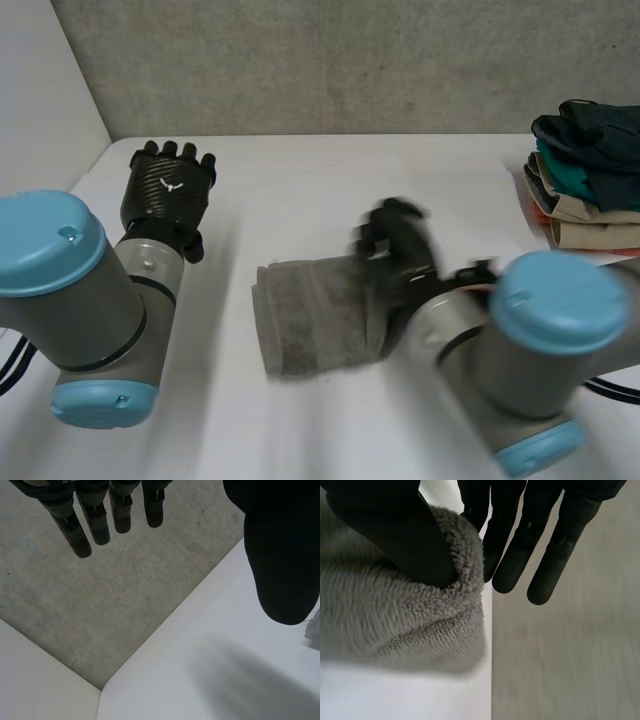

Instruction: Fold the laundry.

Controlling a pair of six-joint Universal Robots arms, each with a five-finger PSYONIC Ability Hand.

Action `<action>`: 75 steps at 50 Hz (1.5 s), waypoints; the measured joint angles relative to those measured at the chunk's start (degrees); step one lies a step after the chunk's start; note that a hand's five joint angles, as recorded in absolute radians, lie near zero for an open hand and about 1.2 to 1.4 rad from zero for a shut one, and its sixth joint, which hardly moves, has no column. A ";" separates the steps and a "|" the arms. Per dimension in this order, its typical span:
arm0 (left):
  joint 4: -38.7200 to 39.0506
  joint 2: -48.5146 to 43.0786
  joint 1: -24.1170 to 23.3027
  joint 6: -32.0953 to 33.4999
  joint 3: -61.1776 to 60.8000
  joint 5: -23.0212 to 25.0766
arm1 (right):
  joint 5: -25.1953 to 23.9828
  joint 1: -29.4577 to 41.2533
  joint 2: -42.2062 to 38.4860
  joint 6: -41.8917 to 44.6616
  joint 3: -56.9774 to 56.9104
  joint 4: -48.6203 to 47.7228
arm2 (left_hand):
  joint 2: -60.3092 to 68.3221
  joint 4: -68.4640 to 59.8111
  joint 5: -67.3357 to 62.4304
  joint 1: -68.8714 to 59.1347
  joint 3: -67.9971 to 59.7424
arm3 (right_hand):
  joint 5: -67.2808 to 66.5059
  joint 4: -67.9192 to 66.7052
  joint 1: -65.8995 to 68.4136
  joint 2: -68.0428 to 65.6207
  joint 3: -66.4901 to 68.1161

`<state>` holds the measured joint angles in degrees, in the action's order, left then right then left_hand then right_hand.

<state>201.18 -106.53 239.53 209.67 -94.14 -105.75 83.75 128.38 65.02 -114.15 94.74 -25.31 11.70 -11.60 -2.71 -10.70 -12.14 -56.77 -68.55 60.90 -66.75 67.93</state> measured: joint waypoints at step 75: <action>-28.34 -2.46 -3.51 -17.45 23.96 32.43 | -1.33 3.82 -1.45 -42.02 1.29 7.69 | 0.11 -0.12 0.00 -0.19 -0.13 | 54.00 56.61 -48.18 54.99 -56.32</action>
<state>172.84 -108.99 236.02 192.22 -70.18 -73.32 82.42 132.20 63.57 -156.17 96.03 -17.62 11.81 -11.71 -2.71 -10.89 -12.27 -2.77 -11.94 12.72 -11.76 11.60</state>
